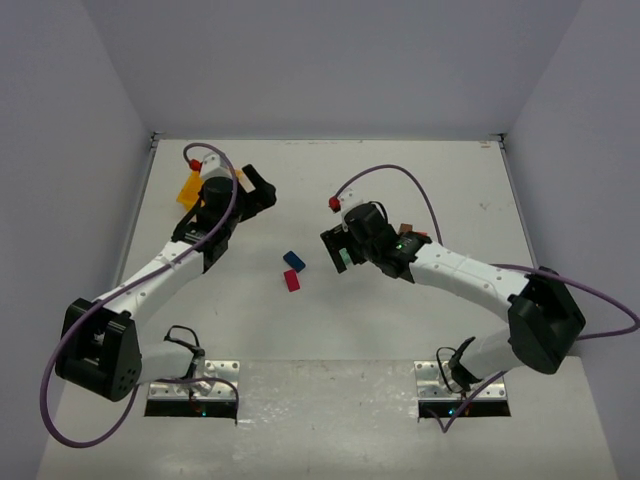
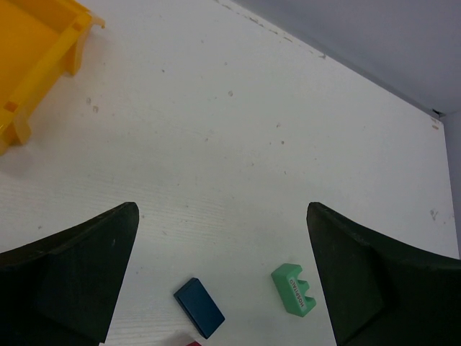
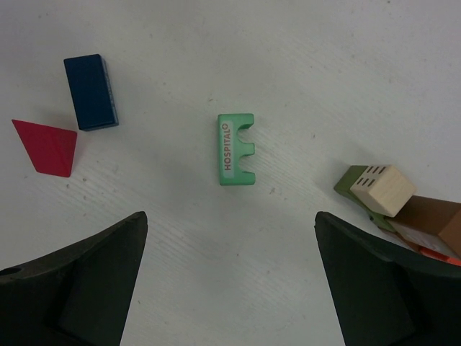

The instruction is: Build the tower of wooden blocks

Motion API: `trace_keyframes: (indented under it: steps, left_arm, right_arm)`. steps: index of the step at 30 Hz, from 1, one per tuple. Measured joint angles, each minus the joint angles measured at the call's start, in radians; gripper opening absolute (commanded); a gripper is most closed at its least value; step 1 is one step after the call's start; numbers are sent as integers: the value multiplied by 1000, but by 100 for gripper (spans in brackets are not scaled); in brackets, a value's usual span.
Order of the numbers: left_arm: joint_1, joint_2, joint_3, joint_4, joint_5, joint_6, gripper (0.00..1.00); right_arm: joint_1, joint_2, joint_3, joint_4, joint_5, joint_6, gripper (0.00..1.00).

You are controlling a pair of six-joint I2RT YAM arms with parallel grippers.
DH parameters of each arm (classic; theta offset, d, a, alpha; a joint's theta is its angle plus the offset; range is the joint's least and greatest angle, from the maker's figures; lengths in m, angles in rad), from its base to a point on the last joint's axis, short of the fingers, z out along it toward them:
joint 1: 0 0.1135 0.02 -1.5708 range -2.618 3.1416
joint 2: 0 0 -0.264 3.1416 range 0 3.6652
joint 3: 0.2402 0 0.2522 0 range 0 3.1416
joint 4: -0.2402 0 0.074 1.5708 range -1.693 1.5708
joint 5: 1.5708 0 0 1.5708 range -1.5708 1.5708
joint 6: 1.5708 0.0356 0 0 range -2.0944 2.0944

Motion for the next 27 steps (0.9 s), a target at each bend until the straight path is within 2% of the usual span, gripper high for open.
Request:
trace_keyframes:
  steps: [27]
  left_arm:
    - [0, 45, -6, 27, 81, 25, 100]
  right_arm:
    - [11, 164, 48, -26, -6, 5, 99]
